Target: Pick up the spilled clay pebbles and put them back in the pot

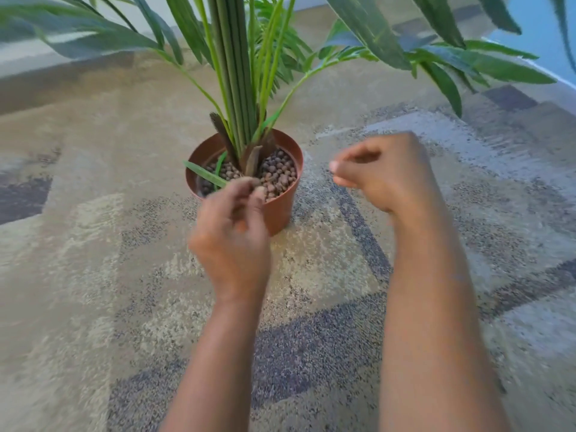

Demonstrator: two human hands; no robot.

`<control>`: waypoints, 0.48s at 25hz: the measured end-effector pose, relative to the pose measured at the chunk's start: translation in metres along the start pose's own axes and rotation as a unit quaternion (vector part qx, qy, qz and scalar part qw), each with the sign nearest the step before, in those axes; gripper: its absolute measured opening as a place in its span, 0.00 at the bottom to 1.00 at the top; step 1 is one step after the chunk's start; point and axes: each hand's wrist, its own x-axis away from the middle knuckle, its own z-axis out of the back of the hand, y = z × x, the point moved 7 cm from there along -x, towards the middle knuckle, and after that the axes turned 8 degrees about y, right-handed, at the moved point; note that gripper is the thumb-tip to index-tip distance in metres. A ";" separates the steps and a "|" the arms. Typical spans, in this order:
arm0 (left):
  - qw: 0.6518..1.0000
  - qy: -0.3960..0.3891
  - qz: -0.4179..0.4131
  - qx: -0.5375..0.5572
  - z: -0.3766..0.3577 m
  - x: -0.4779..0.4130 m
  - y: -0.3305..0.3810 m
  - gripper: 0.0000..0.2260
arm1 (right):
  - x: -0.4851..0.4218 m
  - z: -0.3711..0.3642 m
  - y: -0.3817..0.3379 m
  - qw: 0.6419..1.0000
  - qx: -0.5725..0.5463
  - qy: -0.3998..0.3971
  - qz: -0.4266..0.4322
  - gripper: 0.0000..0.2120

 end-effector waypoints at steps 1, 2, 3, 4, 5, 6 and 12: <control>1.000 0.020 0.019 -0.009 0.012 -0.017 -0.008 0.08 | 0.004 -0.017 -0.020 0.999 -0.023 0.000 0.048 0.05; 0.998 0.024 0.041 -0.028 0.020 -0.032 -0.019 0.09 | 0.010 -0.038 -0.035 0.996 -0.022 -0.005 0.088 0.05; 0.996 0.015 0.065 -0.056 0.025 -0.045 -0.030 0.08 | 0.016 -0.060 -0.047 0.992 -0.003 -0.016 0.126 0.05; 0.992 -0.004 0.087 -0.090 0.025 -0.053 -0.041 0.08 | 0.023 -0.080 -0.054 0.986 0.028 -0.028 0.162 0.06; 0.987 -0.026 0.104 -0.122 0.022 -0.057 -0.050 0.08 | 0.029 -0.099 -0.055 0.978 0.069 -0.048 0.190 0.08; 0.981 -0.050 0.120 -0.144 0.017 -0.060 -0.058 0.09 | 0.033 -0.114 -0.052 0.969 0.109 -0.075 0.207 0.10; 0.985 -0.032 0.121 -0.121 0.005 -0.049 -0.062 0.08 | 0.018 -0.076 -0.017 0.983 0.054 0.018 0.177 0.13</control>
